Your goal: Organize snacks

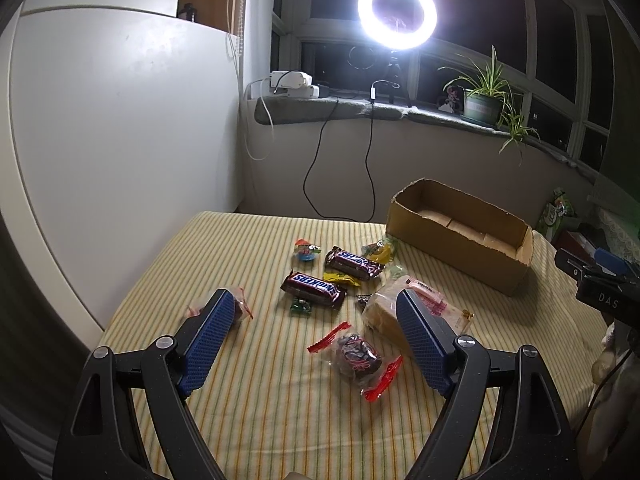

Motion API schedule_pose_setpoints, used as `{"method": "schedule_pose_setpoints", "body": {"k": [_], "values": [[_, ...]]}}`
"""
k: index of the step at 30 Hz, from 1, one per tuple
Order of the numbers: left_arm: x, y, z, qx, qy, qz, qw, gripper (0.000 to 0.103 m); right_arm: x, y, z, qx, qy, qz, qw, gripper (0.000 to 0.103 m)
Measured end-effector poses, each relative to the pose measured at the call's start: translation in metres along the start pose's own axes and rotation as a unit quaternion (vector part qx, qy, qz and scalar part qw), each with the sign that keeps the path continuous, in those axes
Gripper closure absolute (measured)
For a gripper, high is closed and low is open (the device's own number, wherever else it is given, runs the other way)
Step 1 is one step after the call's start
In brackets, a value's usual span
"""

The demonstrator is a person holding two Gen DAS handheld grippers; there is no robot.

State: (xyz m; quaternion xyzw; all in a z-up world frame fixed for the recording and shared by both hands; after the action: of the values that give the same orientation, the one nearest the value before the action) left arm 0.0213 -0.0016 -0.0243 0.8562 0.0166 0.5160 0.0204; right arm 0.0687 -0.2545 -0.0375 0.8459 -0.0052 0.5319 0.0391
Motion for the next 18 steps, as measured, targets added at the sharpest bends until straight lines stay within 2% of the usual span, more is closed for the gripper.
{"method": "schedule_pose_setpoints", "body": {"k": [18], "values": [[0.0002, 0.0004, -0.0003, -0.004, 0.000, -0.001, 1.0000, 0.020, -0.0008, -0.0024, 0.0008, 0.003, -0.002, -0.001, 1.000, 0.000]]}}
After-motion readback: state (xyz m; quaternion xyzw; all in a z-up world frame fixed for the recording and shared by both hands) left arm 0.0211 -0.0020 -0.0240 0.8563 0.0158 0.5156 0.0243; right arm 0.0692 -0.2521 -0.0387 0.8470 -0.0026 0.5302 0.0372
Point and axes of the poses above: each gripper's, at about its wrist camera, not at the fingertips, and z roughly the way its jaws point, y to its right, x to its top, the point moved 3 cm from there along z, roughly the way its jaws point, and after that the axes turned 5 degrees about y, right-handed, at the moved point
